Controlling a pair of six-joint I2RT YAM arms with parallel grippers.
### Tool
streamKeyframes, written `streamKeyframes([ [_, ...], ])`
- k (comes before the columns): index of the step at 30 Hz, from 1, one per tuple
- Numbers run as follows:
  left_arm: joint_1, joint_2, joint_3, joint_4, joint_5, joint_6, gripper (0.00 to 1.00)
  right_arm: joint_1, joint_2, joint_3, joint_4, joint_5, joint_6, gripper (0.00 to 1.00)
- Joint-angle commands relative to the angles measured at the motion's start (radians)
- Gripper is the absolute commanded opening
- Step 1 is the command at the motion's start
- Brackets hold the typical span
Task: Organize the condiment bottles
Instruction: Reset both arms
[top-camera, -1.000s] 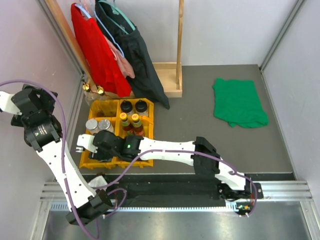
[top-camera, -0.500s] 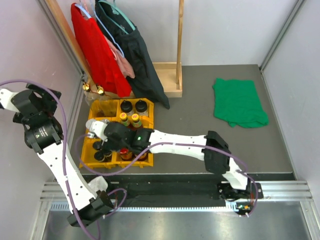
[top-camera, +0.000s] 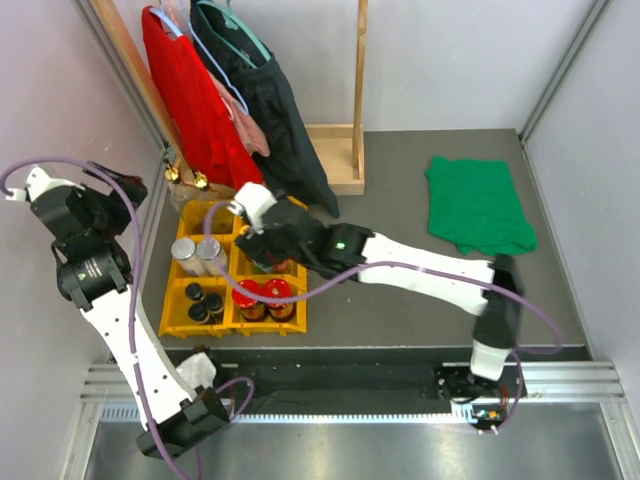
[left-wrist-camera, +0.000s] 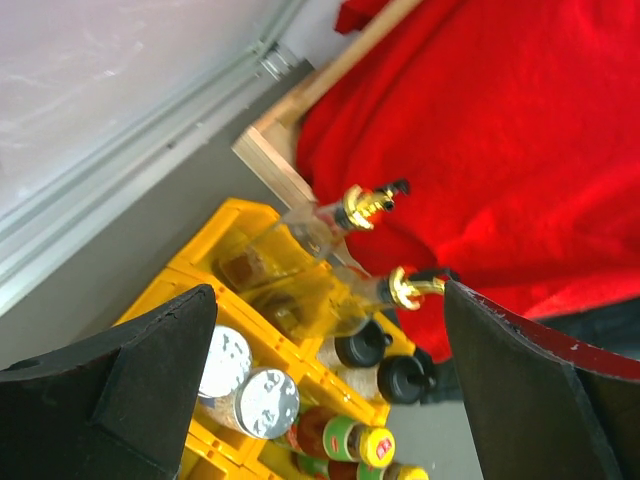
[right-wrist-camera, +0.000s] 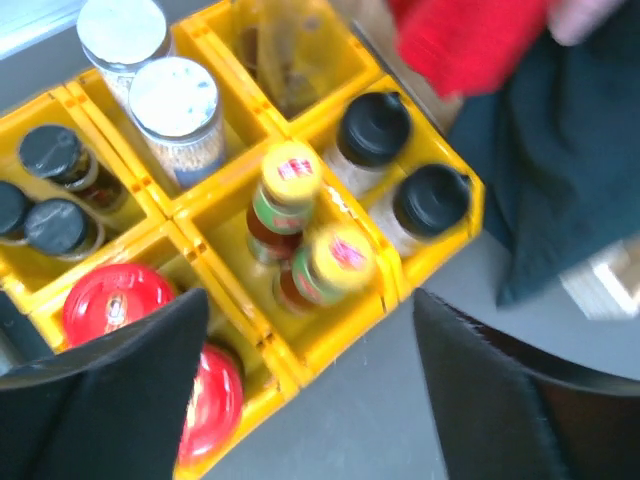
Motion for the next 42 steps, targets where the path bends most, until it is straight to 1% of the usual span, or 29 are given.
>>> streamKeyframes([
  [1, -0.039, -0.029, -0.028, 0.062, 0.076, 0.047, 0.99, -0.032, -0.244, -0.125, 0.0, 0.059, 0.11, 0.92],
  [2, -0.066, -0.027, -0.032, 0.061, 0.078, 0.053, 0.99, -0.043, -0.28, -0.155, 0.004, 0.065, 0.122, 0.95],
  [3, -0.08, -0.026, -0.038, 0.062, 0.078, 0.062, 0.99, -0.055, -0.348, -0.21, 0.0, 0.066, 0.155, 0.99],
  [5, -0.131, -0.023, -0.041, 0.062, 0.079, 0.076, 0.99, -0.098, -0.406, -0.257, -0.017, 0.062, 0.192, 0.99],
  [6, -0.151, -0.021, -0.041, 0.061, 0.075, 0.087, 0.99, -0.113, -0.46, -0.299, -0.023, 0.066, 0.227, 0.99],
  [7, -0.168, -0.021, -0.04, 0.056, 0.061, 0.093, 0.99, -0.145, -0.479, -0.321, -0.037, 0.073, 0.243, 0.99],
  [8, -0.207, -0.022, -0.041, 0.056, 0.056, 0.096, 0.99, -0.159, -0.501, -0.341, -0.048, 0.079, 0.255, 0.99],
  [10, -0.249, -0.026, -0.047, 0.056, 0.05, 0.104, 0.99, -0.187, -0.547, -0.392, -0.08, 0.094, 0.298, 0.99],
  [11, -0.298, -0.027, -0.054, 0.055, 0.035, 0.108, 0.99, -0.208, -0.559, -0.409, -0.091, 0.102, 0.309, 0.99],
  [13, -0.356, -0.032, -0.066, 0.053, 0.01, 0.117, 0.99, -0.228, -0.593, -0.452, -0.13, 0.129, 0.347, 0.99],
  [14, -0.42, -0.032, -0.08, 0.052, -0.023, 0.122, 0.99, -0.253, -0.602, -0.465, -0.144, 0.135, 0.36, 0.99],
  [16, -0.488, -0.032, -0.095, 0.047, -0.062, 0.131, 0.99, -0.283, -0.639, -0.507, -0.167, 0.143, 0.399, 0.99],
  [17, -0.549, -0.029, -0.112, 0.047, -0.082, 0.133, 0.99, -0.316, -0.654, -0.522, -0.183, 0.143, 0.412, 0.99],
  [18, -0.574, -0.032, -0.118, 0.041, -0.132, 0.134, 0.99, -0.334, -0.669, -0.551, -0.187, 0.143, 0.435, 0.99],
  [20, -0.651, -0.042, -0.141, 0.041, -0.185, 0.13, 0.99, -0.363, -0.717, -0.58, -0.19, 0.136, 0.449, 0.99],
  [27, -0.8, -0.125, -0.265, 0.096, -0.26, 0.091, 0.98, -0.465, -0.817, -0.674, -0.219, 0.154, 0.511, 0.99],
  [30, -0.872, -0.136, -0.325, 0.102, -0.303, 0.068, 0.99, -0.511, -0.837, -0.705, -0.226, 0.162, 0.534, 0.99],
  [34, -0.968, -0.139, -0.377, 0.11, -0.358, 0.05, 0.99, -0.581, -0.851, -0.736, -0.226, 0.133, 0.55, 0.99],
  [35, -0.997, -0.144, -0.391, 0.098, -0.396, 0.048, 0.99, -0.606, -0.852, -0.748, -0.224, 0.126, 0.55, 0.99],
  [38, -1.018, -0.164, -0.403, 0.06, -0.458, 0.038, 0.99, -0.639, -0.867, -0.768, -0.215, 0.097, 0.555, 0.99],
  [42, -1.018, -0.213, -0.434, 0.062, -0.475, 0.044, 0.99, -0.655, -0.883, -0.774, -0.219, 0.091, 0.551, 0.99],
])
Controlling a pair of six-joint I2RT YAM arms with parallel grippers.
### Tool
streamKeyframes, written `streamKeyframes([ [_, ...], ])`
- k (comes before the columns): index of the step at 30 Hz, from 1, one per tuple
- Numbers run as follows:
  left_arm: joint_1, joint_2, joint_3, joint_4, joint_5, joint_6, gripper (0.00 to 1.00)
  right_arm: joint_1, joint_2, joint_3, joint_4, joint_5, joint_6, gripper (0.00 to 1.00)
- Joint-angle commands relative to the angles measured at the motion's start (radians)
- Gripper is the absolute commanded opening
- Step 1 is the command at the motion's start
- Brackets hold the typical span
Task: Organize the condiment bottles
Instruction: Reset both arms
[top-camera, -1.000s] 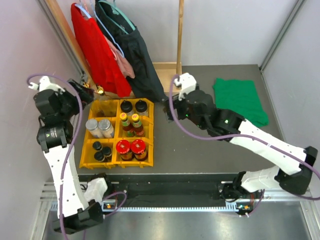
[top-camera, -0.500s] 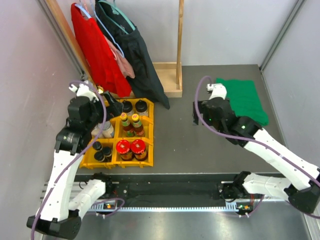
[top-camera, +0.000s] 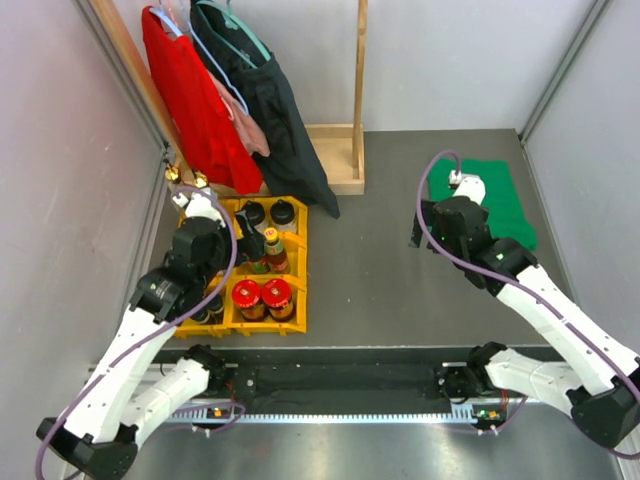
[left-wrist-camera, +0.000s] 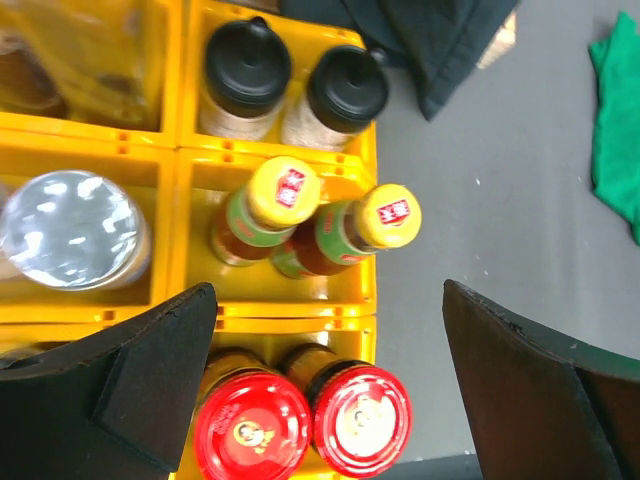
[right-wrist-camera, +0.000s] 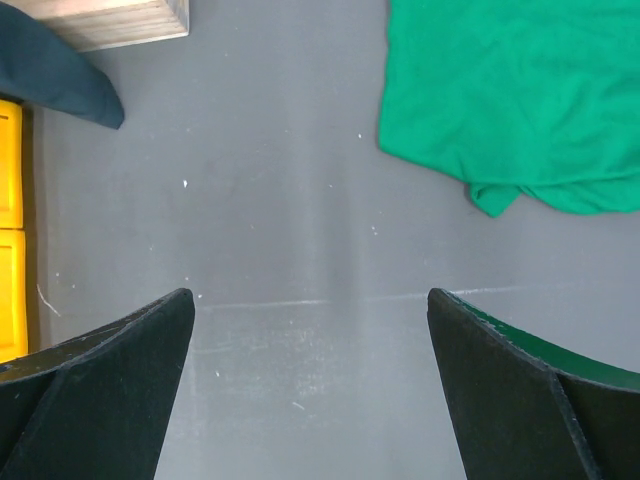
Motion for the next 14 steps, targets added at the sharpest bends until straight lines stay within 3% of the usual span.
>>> streamKeyframes([
  [1, -0.004, -0.073, -0.024, 0.029, -0.076, -0.006, 0.99, -0.023, -0.047, 0.004, 0.011, -0.014, 0.014, 0.99],
  [14, -0.002, -0.123, -0.024, -0.051, -0.167, 0.005, 0.99, -0.041, -0.077, -0.011, 0.026, 0.012, 0.023, 0.99],
])
